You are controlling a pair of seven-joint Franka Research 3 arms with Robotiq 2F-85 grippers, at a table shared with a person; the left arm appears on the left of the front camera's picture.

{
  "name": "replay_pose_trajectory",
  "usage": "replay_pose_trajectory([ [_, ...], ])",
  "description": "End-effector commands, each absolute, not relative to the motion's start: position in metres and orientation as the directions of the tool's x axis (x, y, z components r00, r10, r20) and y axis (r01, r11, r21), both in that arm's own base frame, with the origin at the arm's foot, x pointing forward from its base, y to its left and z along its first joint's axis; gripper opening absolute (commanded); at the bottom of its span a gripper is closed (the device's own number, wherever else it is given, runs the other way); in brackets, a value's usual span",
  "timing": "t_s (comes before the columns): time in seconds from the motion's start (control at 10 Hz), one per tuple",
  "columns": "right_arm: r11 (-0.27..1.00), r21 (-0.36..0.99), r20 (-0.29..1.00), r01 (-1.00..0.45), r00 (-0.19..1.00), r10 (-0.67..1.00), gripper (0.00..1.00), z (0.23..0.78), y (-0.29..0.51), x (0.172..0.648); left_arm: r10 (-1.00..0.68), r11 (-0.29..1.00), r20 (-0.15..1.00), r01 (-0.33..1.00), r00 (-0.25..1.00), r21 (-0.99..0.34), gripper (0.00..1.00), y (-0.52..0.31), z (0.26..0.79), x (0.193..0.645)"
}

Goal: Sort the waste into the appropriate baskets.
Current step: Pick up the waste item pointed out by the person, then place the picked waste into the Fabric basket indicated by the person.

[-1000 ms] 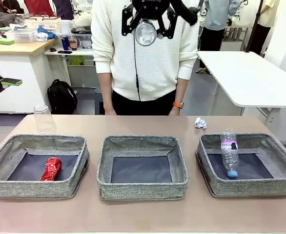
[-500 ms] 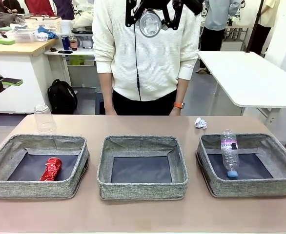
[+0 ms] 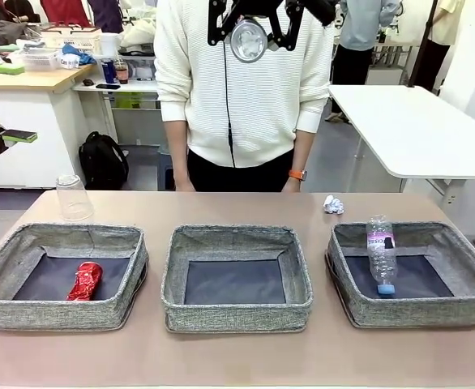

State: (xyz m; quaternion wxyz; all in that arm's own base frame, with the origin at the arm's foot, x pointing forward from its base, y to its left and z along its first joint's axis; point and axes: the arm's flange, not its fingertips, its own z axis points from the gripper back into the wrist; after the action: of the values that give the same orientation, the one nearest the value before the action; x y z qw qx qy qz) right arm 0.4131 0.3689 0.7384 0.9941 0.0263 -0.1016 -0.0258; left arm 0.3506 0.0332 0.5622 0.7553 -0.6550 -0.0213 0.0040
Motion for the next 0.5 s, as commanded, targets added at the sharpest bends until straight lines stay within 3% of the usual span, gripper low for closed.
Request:
replay_pose_trajectory([
  [0.0,0.997,0.057,0.205,0.045,0.977,-0.055,0.0,0.7379,0.369,0.4115,0.02,0.146,0.045,0.042,0.999,-0.988,1.0,0.035,0.5618,0.348],
  [0.4,0.997,0.057,0.205,0.045,0.977,-0.055,0.0,0.7379,0.369,0.4115,0.02,0.146,0.045,0.042,0.999,-0.988,1.0,0.035,0.5618,0.348],
])
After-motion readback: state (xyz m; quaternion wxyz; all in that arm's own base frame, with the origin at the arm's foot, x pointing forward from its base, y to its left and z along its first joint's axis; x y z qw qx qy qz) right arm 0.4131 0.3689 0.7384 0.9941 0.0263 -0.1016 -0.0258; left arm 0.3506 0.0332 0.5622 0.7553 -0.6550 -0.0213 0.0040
